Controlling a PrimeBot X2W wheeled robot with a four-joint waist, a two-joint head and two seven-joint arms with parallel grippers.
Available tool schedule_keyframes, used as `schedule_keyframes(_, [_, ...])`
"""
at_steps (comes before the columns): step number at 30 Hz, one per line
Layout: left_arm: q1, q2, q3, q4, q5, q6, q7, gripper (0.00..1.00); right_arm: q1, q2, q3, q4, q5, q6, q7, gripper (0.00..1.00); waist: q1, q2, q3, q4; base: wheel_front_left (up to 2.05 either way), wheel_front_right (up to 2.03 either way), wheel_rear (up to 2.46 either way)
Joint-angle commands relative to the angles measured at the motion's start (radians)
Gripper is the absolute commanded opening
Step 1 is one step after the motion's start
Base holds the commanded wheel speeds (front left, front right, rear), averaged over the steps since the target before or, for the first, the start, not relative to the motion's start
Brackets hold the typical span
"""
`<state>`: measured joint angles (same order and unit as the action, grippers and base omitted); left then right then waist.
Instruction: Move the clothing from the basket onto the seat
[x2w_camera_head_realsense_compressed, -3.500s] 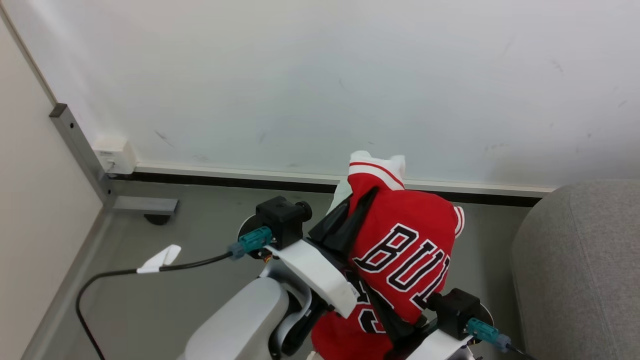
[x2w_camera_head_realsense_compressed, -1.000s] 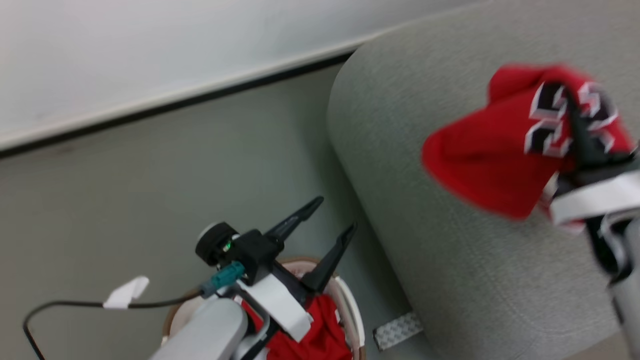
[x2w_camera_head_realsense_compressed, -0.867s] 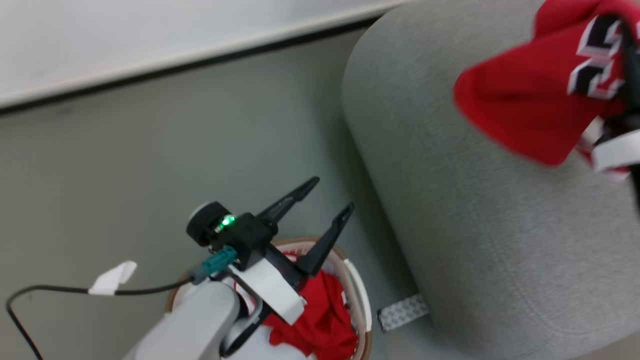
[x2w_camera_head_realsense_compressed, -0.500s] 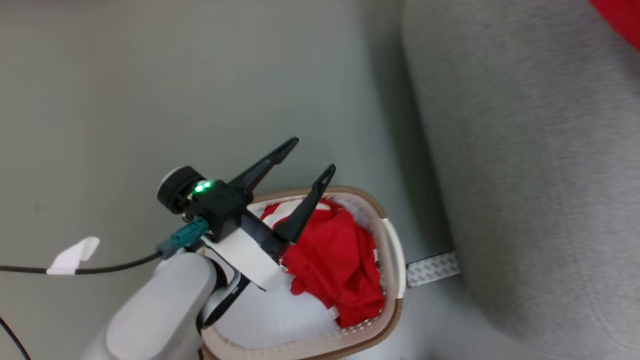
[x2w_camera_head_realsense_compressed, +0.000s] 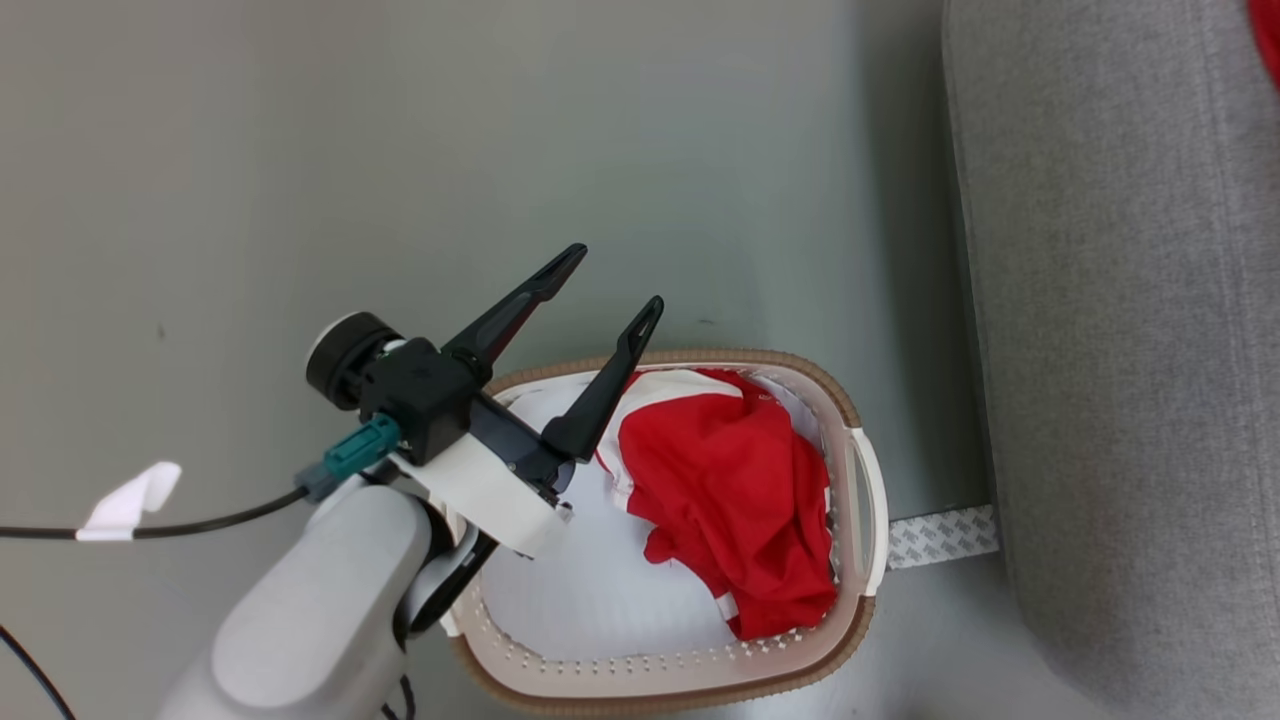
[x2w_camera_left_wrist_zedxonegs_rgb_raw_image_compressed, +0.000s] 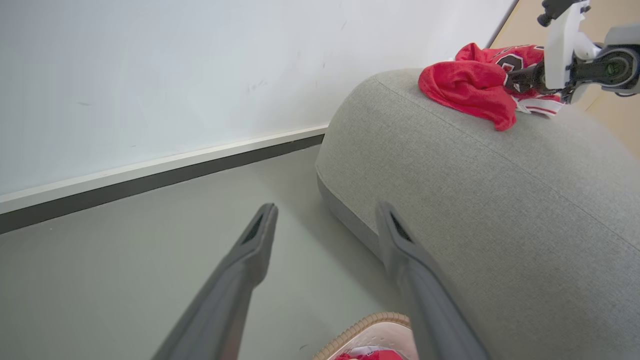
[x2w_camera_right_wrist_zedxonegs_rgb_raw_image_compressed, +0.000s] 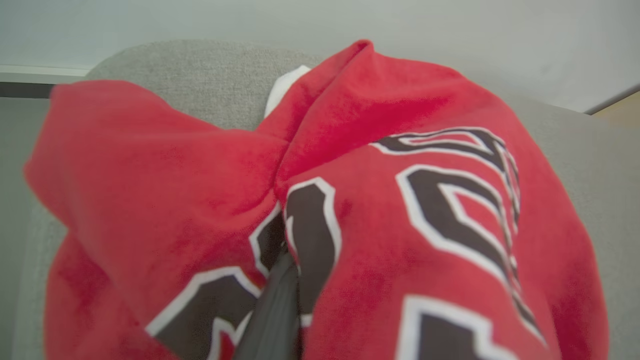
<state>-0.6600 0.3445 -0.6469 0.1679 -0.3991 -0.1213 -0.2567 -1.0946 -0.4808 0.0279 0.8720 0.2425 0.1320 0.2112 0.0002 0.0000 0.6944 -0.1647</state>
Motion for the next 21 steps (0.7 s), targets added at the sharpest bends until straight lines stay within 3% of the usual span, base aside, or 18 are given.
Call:
schedule_keyframes(1, [-0.004,-0.001,0.004,0.006,-0.01,0.003,-0.003,1.0,0.005,-0.013,0.009,0.012,0.006,-0.003,-0.005,0.0,-0.0002,0.0,-0.009,0.0,0.0,0.0,0.0])
schedule_keyframes(3, [0.005,-0.003,0.008,0.009,-0.01,0.005,-0.005,1.0,0.01,-0.009,0.027,0.025,0.025,-0.003,-0.021,0.04,-0.0002,0.0,-0.026,-0.004,0.0,0.0,0.0])
schedule_keyframes(4, [0.01,-0.004,0.008,0.011,-0.011,0.005,-0.006,1.0,0.014,-0.009,0.036,0.031,0.032,-0.003,-0.028,0.41,-0.0002,0.0,-0.037,-0.007,0.0,0.0,0.0])
schedule_keyframes(5, [0.016,-0.006,0.009,0.015,-0.012,0.003,-0.007,1.0,0.016,-0.007,0.047,0.039,0.038,-0.003,-0.029,1.0,-0.0002,0.0,-0.049,-0.011,0.0,0.0,0.0])
schedule_keyframes(14, [0.078,-0.034,0.019,0.059,-0.022,0.008,-0.008,1.0,0.102,0.005,0.201,0.067,0.127,-0.003,-0.041,1.0,-0.0002,0.0,-0.238,-0.048,0.0,0.0,0.0])
schedule_keyframes(21, [0.162,-0.057,0.081,0.067,-0.036,0.031,-0.008,1.0,0.199,-0.057,0.347,-0.006,0.237,-0.003,-0.017,1.0,-0.0002,0.0,-0.417,-0.066,0.0,0.0,0.0])
